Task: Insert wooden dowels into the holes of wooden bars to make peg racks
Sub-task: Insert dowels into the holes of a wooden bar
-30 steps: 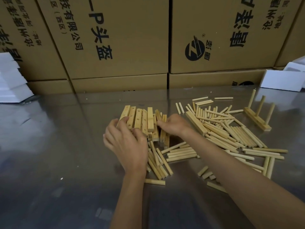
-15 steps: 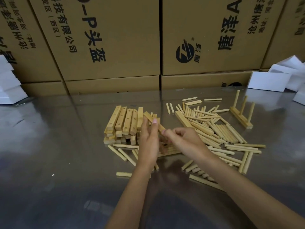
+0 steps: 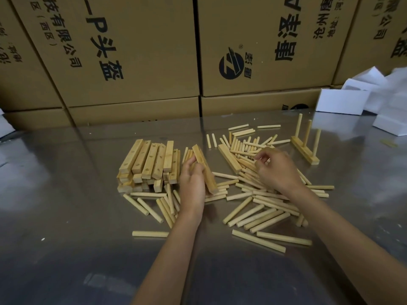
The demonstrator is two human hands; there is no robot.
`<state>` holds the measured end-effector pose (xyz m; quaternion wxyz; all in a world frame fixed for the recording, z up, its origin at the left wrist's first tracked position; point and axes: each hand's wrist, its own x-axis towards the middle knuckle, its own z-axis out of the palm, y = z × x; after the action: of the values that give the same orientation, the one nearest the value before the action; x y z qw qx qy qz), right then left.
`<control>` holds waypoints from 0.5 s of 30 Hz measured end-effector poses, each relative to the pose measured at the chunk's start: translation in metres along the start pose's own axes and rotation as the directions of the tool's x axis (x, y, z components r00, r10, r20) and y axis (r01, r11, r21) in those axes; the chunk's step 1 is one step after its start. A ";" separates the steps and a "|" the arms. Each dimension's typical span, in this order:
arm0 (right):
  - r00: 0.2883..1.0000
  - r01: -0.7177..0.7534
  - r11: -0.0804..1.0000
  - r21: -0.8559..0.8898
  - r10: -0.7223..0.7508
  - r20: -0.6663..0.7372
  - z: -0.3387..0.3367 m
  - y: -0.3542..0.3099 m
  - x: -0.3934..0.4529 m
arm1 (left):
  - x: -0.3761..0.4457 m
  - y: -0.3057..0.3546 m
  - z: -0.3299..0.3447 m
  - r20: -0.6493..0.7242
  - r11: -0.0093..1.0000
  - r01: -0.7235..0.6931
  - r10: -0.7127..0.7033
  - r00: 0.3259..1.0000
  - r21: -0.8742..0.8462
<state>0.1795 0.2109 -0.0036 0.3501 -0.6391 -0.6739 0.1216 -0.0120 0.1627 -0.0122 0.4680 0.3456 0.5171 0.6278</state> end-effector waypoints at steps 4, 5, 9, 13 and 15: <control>0.999 0.008 0.983 -0.181 0.001 0.050 0.004 0.014 0.026 | 0.007 -0.004 -0.002 -0.008 1.000 -0.011 0.011 1.000 -0.001; 0.999 0.007 0.982 -0.186 0.002 0.050 0.007 0.014 0.029 | 0.008 -0.004 -0.004 -0.004 1.000 -0.009 0.009 1.000 -0.003; 1.000 -0.010 0.978 -0.207 0.007 -0.013 0.018 0.009 0.047 | 0.012 -0.006 -0.005 0.012 0.999 -0.014 0.015 1.000 -0.045; 0.995 0.026 0.950 -0.310 0.006 0.101 0.028 0.001 0.067 | 0.009 -0.003 -0.003 0.018 0.999 -0.028 0.029 0.999 -0.029; 0.993 0.023 0.951 -0.310 0.014 0.119 0.032 0.000 0.069 | 0.009 -0.002 -0.003 0.024 1.000 -0.011 0.012 1.000 -0.027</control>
<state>0.1642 0.2853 -0.0050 0.2046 -0.6763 -0.7058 0.0514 -0.0171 0.1698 -0.0156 0.4751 0.3498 0.5009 0.6332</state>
